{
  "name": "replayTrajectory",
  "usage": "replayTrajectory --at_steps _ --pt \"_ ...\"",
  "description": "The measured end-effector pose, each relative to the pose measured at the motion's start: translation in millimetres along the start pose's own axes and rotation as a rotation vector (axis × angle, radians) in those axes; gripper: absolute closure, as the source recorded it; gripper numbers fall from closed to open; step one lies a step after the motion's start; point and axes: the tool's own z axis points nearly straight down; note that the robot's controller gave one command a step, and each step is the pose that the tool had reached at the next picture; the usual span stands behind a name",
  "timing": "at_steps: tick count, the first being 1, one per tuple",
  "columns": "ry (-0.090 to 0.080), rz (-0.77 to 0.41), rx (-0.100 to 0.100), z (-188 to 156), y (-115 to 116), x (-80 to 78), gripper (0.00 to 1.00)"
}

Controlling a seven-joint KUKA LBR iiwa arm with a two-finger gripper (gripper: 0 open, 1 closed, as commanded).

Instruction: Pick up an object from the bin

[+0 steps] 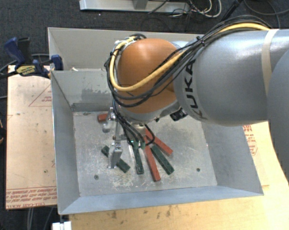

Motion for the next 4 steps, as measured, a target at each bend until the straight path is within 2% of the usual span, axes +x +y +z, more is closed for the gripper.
replayTrajectory --at_steps 1,2,3,4 --pt "-0.008 0.004 -0.002 -5 -1 -1.8 0.0" --pt "-0.016 -0.002 -0.005 35 -15 -8.9 0.0" --pt "-0.011 0.057 -0.003 91 -25 -22.6 0.0" --pt "-0.022 -0.125 -0.007 147 -62 -35.4 1.0"
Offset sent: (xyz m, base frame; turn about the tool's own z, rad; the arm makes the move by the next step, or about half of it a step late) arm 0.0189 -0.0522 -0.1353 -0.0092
